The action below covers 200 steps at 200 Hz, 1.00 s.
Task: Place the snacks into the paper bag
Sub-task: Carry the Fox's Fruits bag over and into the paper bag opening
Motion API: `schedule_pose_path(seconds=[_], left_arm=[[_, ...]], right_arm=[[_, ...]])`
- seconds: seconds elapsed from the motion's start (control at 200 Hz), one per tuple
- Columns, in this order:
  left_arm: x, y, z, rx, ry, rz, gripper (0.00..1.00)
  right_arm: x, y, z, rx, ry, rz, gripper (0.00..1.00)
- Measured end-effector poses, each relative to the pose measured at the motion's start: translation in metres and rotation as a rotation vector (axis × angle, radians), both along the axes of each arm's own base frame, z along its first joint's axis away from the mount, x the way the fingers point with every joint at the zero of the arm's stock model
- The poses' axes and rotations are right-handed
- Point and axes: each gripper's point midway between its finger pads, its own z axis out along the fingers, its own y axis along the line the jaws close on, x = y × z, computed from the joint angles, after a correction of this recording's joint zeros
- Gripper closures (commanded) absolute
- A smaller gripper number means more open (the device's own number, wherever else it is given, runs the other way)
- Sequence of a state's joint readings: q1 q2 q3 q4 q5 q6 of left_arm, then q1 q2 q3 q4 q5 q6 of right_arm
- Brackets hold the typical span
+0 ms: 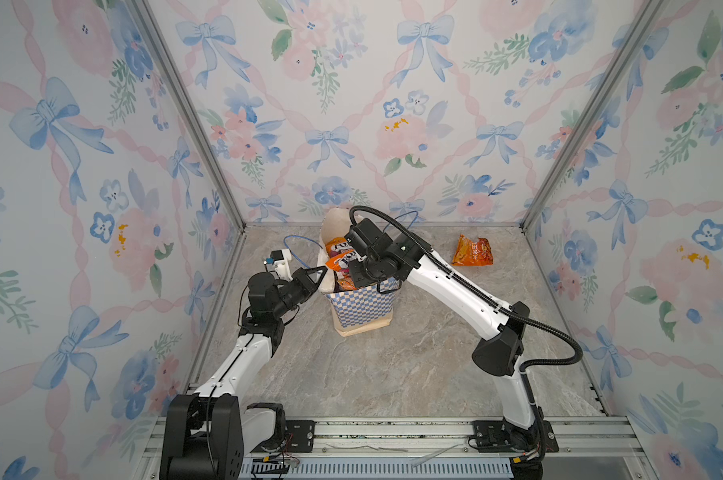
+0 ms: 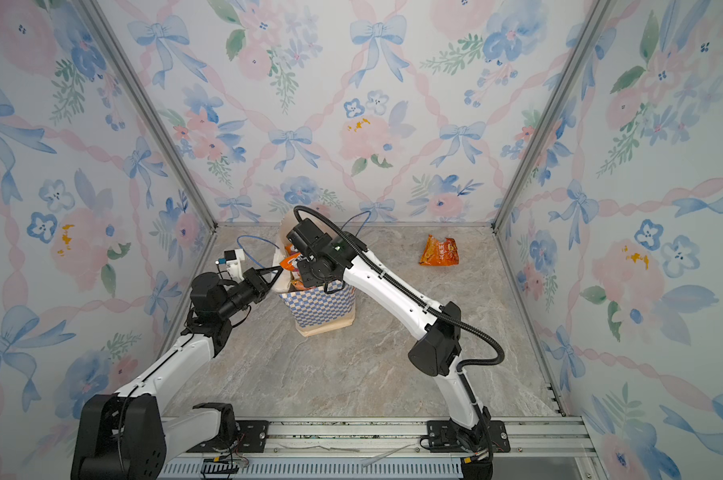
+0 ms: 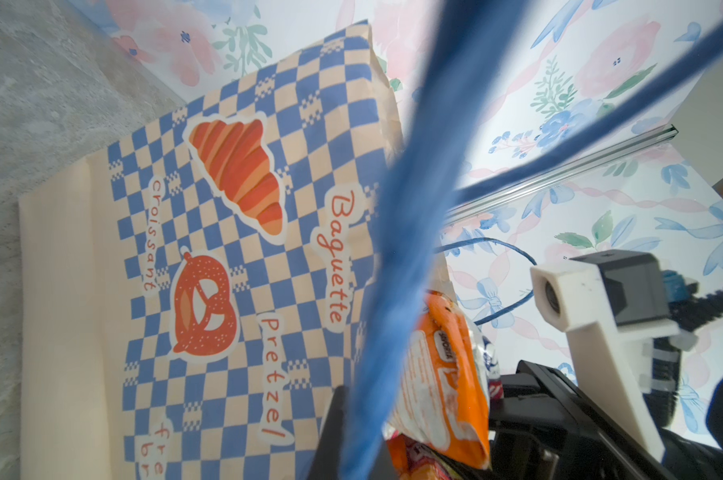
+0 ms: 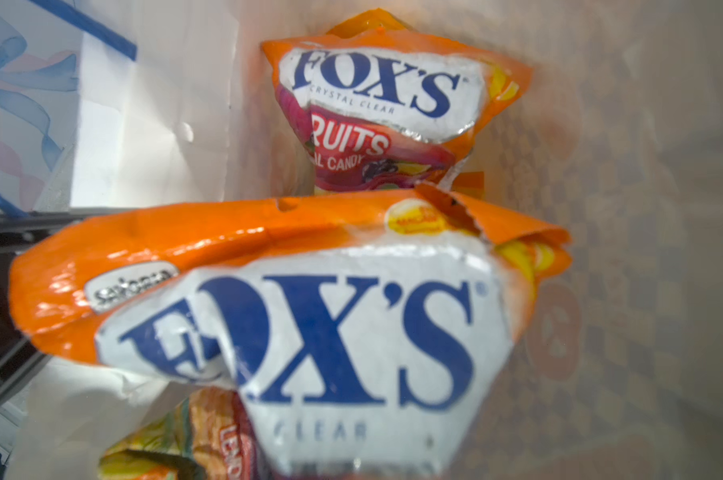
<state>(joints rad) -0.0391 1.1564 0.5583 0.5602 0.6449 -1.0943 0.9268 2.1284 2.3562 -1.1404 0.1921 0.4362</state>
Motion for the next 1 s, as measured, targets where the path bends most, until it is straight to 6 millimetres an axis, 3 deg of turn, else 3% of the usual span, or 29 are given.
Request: schedule_pose_path(seconds=[0.26, 0.525, 0.555, 0.605, 0.755, 1.0], left_arm=[[0.000, 0.000, 0.000, -0.003, 0.003, 0.001, 1.00], [0.000, 0.000, 0.000, -0.003, 0.003, 0.001, 1.00], [0.000, 0.000, 0.000, -0.003, 0.003, 0.001, 1.00], [0.000, 0.000, 0.000, -0.003, 0.003, 0.001, 1.00], [0.000, 0.000, 0.000, -0.003, 0.003, 0.001, 1.00], [0.000, 0.000, -0.001, -0.003, 0.002, 0.001, 1.00]], right_arm=[[-0.009, -0.013, -0.009, -0.046, 0.055, -0.033, 1.00], [-0.015, -0.016, -0.012, -0.059, 0.077, -0.046, 0.92], [-0.015, -0.017, -0.012, -0.060, 0.078, -0.047, 0.89], [-0.016, -0.017, -0.013, -0.058, 0.084, -0.054, 0.75], [-0.018, -0.017, -0.011, -0.059, 0.083, -0.051, 0.61], [-0.015, -0.015, 0.007, -0.034, 0.042, -0.041, 0.50]])
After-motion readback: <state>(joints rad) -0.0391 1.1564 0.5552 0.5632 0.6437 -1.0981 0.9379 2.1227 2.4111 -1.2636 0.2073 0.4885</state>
